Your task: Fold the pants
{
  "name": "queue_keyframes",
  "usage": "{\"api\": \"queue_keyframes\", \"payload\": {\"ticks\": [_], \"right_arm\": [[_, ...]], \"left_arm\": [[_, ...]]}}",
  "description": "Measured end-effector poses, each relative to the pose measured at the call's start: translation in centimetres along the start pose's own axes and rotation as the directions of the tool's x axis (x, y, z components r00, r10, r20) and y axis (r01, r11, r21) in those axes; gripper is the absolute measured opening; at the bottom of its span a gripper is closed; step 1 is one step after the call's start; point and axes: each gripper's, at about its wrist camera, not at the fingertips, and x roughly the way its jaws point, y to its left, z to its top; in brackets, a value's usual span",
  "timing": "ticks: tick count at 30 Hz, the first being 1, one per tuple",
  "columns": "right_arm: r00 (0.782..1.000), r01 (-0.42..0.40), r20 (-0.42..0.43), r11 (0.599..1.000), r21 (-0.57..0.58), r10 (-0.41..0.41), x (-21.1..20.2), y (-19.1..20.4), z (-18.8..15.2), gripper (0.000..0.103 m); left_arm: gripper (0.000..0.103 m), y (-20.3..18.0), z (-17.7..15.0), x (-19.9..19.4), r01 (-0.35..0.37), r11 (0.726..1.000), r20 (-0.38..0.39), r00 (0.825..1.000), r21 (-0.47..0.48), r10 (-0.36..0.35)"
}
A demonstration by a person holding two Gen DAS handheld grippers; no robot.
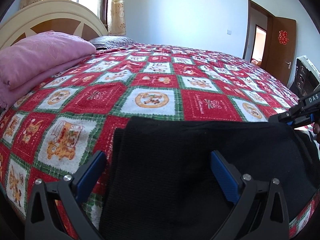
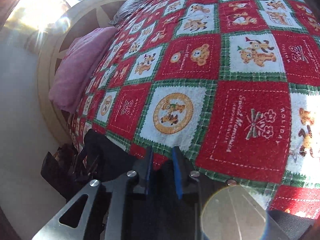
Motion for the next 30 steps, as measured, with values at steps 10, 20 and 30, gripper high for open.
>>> {"api": "queue_keyframes", "payload": {"ticks": [10,20,30], "right_arm": [[0.99,0.074,0.124,0.996,-0.059,-0.066,-2.0,1.0,0.0,0.004],[0.974,0.188,0.137,0.98,-0.058,-0.179,-0.4,-0.7,-0.1,0.004],[0.934,0.322,0.241,0.912,-0.253,-0.263,-5.7,3.2,-5.8,0.036]], "left_arm": [[0.103,0.3,0.0,0.0,0.016,1.0,0.005,1.0,0.0,-0.016],[0.103,0.4,0.0,0.1,0.017,1.0,0.007,1.0,0.001,-0.017],[0.103,1.3,-0.1,-2.0,-0.055,0.998,-0.029,0.998,-0.03,0.055]]}}
